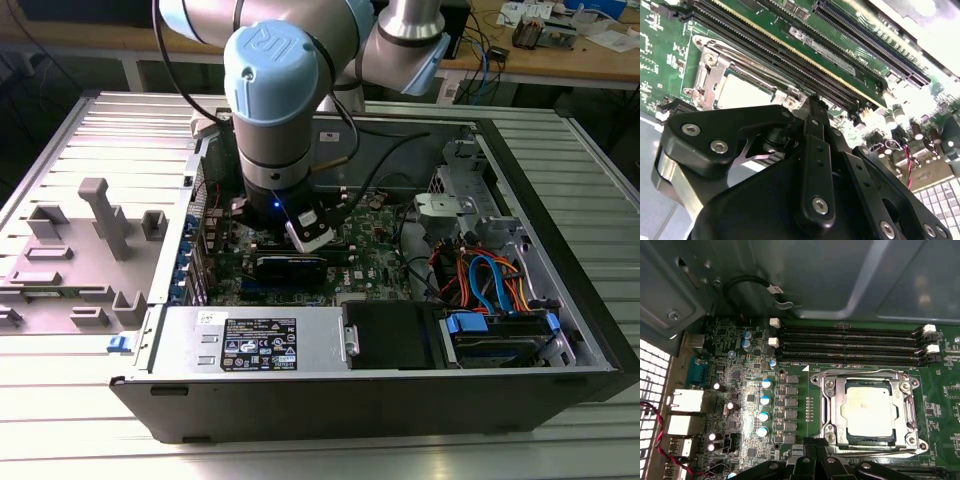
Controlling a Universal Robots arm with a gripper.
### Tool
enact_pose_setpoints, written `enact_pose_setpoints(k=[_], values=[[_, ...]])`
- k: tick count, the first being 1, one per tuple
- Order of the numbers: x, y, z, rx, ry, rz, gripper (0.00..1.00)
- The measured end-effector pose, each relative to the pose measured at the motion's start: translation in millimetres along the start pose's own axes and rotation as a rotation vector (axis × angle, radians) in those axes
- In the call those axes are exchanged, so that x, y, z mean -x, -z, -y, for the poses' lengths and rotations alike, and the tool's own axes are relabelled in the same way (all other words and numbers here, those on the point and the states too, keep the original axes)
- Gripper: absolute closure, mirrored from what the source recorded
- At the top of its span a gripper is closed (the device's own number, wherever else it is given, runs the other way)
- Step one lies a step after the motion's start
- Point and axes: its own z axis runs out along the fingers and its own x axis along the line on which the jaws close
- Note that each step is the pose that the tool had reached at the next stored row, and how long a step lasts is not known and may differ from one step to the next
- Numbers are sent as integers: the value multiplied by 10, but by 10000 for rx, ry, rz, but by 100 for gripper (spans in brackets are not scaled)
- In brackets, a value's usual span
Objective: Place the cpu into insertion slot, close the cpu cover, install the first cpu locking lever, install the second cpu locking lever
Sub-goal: 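Install the second cpu locking lever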
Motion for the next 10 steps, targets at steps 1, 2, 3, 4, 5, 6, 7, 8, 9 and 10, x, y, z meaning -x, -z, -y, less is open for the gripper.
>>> enact_pose_setpoints(k=[1, 2, 3, 4, 5, 6, 7, 8, 9, 10], values=[[1, 30, -8, 0, 1, 0, 89], [1, 49, -13, 0, 1, 0, 89], [2, 68, -18, 0, 1, 0, 89], [2, 100, -26, 0, 1, 0, 89], [3, 118, -31, 0, 2, 0, 89], [3, 133, -35, 0, 1, 0, 89], [3, 140, -37, 0, 1, -1, 89], [4, 139, -37, 2, 1, -1, 89], [3, 140, -37, 2, 0, -3, 89], [4, 141, -37, 0, -2, -15, 89]])
